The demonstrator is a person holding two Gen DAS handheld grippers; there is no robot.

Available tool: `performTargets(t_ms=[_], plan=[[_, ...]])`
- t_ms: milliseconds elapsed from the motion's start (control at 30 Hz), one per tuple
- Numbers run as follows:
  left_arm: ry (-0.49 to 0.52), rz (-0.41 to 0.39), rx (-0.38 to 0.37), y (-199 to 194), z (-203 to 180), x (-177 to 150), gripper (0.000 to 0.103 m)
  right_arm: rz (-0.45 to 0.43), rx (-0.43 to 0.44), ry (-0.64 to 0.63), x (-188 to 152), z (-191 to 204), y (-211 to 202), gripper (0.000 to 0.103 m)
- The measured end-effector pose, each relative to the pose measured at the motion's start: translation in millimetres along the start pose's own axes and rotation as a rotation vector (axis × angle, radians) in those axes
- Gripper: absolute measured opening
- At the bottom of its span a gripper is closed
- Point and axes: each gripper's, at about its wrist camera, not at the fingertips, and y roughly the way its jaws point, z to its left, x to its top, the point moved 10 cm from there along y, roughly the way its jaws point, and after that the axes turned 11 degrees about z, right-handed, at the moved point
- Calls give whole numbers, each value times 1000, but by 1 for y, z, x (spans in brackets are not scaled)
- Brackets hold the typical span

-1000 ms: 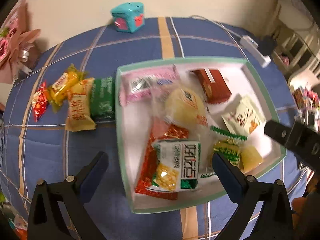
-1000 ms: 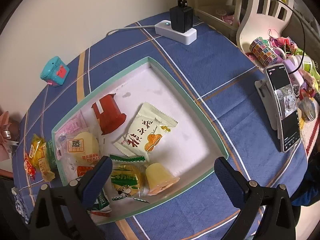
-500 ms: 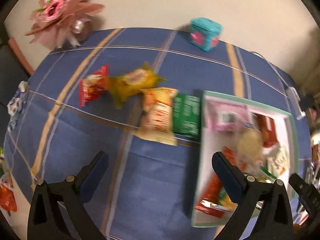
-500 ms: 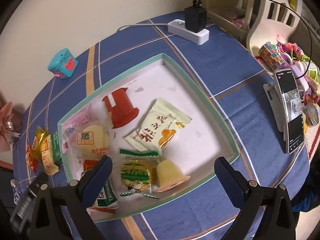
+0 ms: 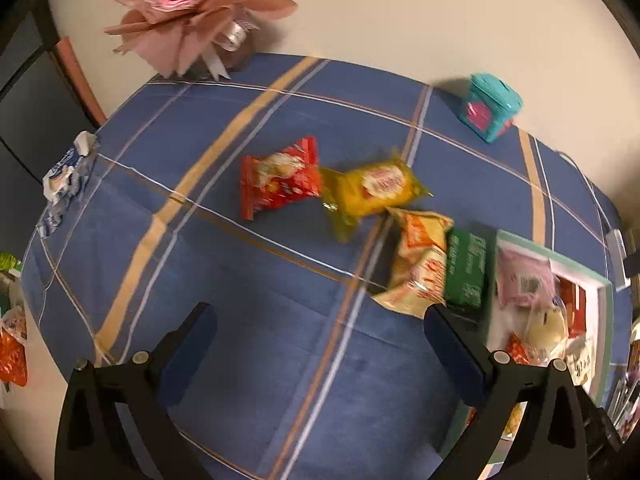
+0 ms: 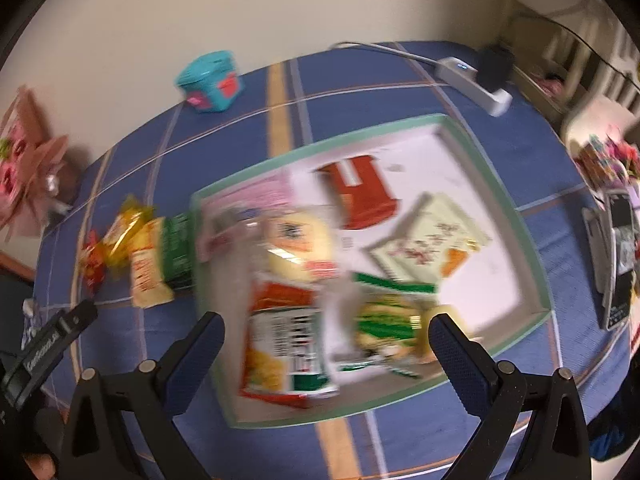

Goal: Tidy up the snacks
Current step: 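Move left tool to red candy packet while right tool moves to yellow roll pack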

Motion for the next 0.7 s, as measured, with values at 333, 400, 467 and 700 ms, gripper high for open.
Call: performTargets(t_ms=[333,400,467,700], plan=[[-75,24,-4,5,48,12,103,35,46,-96,-10,70,14,103],[-83,26,-11,7,54,15,103,40,58,-110,-11,81,18,103],[-88,28,-14,8,59,19,103,45,58,-124,-11,89,21,103],[-86,8,-35,4,67,38,103,46,32,-179,-6,113,34,103]])
